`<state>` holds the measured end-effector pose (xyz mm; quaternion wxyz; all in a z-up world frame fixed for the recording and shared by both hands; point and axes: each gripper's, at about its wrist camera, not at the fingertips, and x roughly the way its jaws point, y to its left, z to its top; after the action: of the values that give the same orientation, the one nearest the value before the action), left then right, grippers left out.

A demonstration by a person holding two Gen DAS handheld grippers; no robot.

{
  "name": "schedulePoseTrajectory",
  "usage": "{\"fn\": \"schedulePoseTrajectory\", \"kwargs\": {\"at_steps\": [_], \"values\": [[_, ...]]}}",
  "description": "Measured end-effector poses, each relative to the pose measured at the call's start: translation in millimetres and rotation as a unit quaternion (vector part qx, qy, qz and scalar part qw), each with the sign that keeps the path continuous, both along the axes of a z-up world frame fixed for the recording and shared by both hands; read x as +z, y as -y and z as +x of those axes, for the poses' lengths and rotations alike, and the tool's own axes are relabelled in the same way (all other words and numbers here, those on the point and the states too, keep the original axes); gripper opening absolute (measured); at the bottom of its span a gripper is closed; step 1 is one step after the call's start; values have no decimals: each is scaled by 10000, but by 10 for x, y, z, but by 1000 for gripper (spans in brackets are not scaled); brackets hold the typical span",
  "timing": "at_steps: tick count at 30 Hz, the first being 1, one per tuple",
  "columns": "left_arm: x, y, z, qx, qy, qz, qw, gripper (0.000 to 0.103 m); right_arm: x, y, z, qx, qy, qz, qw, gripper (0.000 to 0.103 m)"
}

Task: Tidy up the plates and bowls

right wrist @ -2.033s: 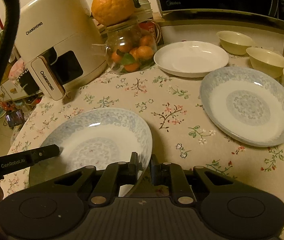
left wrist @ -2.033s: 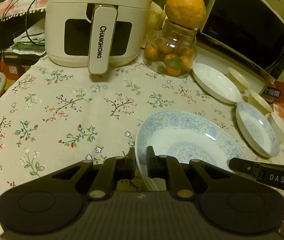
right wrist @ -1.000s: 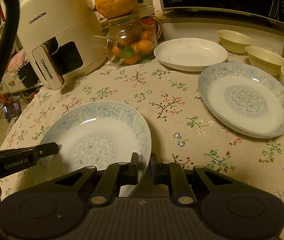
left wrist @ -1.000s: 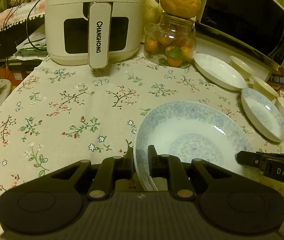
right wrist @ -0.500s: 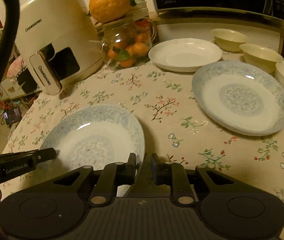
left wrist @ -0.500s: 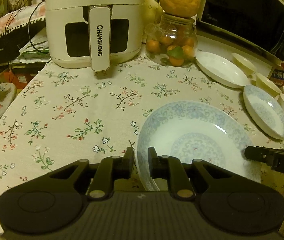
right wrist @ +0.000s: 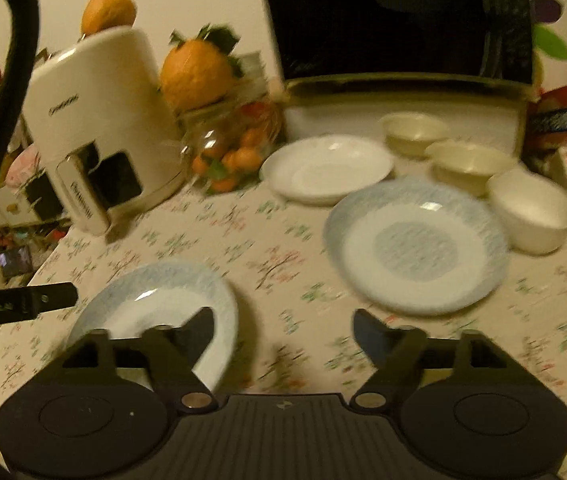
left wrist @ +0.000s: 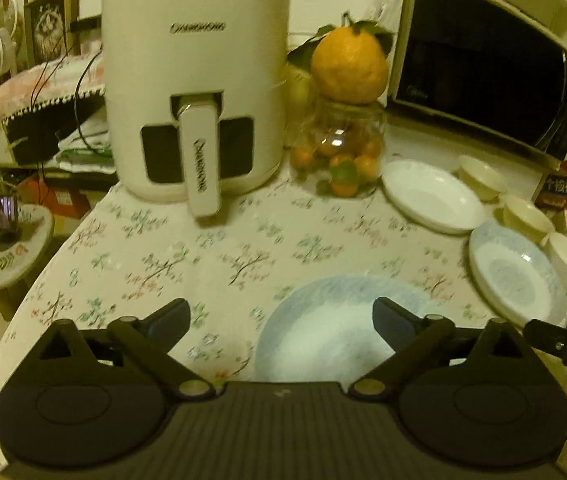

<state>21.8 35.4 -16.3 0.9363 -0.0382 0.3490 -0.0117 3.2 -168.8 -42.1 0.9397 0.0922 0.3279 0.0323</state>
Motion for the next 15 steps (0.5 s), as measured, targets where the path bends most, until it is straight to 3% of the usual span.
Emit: {"fn": "schedulePoseTrajectory", "kwargs": {"at_steps": [8,15], "values": [[111,457,136,-280,-70,387,9988,103,133,489,-82,-735,142,-118,9971,101],[147,888,277,-651,-5,488,9967,103,103,835,-87,-1184,-47,-425,9920,101]]}}
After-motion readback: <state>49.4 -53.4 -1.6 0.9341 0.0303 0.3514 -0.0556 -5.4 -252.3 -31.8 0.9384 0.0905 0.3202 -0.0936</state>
